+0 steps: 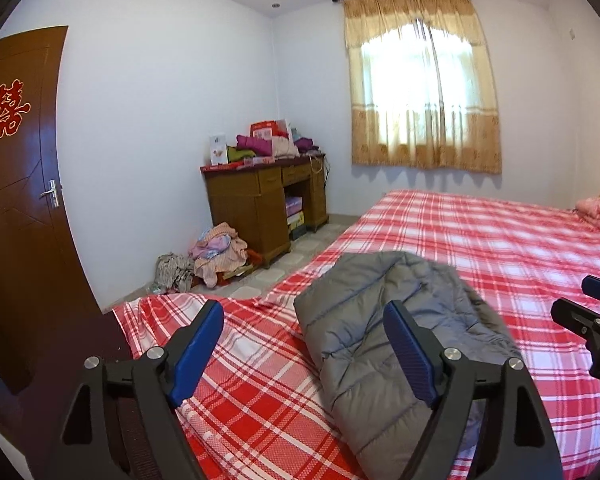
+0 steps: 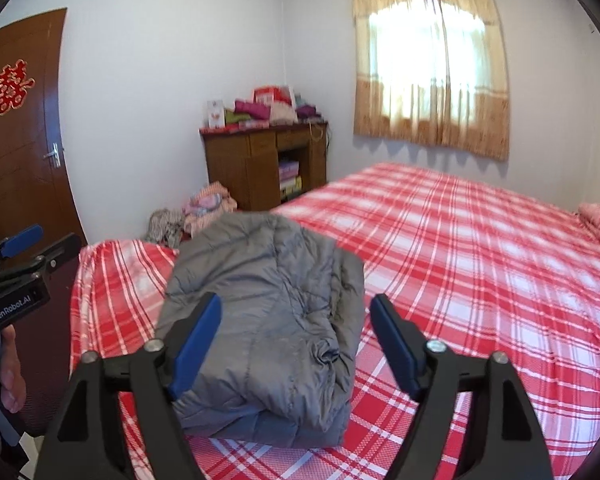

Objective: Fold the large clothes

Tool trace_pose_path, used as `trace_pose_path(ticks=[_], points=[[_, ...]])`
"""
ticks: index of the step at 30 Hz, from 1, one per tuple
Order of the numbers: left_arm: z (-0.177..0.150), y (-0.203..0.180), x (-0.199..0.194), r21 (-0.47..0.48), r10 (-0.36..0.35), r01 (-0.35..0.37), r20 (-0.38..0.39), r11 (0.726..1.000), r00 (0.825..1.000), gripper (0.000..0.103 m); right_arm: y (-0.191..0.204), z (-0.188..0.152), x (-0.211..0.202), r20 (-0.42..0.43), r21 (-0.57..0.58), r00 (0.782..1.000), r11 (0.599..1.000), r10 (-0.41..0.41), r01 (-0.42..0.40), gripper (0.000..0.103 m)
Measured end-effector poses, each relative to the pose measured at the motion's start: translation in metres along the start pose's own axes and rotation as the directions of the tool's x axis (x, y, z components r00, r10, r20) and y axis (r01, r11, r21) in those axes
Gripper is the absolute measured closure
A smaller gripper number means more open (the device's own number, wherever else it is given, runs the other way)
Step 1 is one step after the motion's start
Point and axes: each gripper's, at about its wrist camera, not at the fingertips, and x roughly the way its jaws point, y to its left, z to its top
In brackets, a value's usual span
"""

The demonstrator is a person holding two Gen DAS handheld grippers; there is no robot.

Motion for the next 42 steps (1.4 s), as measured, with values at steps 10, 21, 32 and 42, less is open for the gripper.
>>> trace_pose_path(ticks=[10,21,32,42], points=[[0.004,0.002,-0.008,-0.015,-0.008,0.008,0.008,1.0,1.0,0.019,0.001,0.003,-0.007,0.018,-0.001,1.0,1.0,0.007,-0.007,0.018],[0.004,0.007,-0.004,-0.027,-0.011,0.011,-0.001,1.0,1.0,0.019,0.003,-0.003,-0.009,0.013,-0.001,1.0,1.0,0.016,-0.016,0.018],[0.002,0.008,-0.001,-0.033,-0.008,0.008,-0.002,0.999,1.0,0.019,0.002,-0.005,-0.008,0.007,0.004,1.0,1.0,0.019,-0.019,0.018],[0.001,0.008,-0.002,-0.03,-0.008,0.008,-0.003,1.0,1.0,0.019,0.001,-0.005,-0.009,0.009,0.004,1.0,1.0,0.018,-0.018,0.018]])
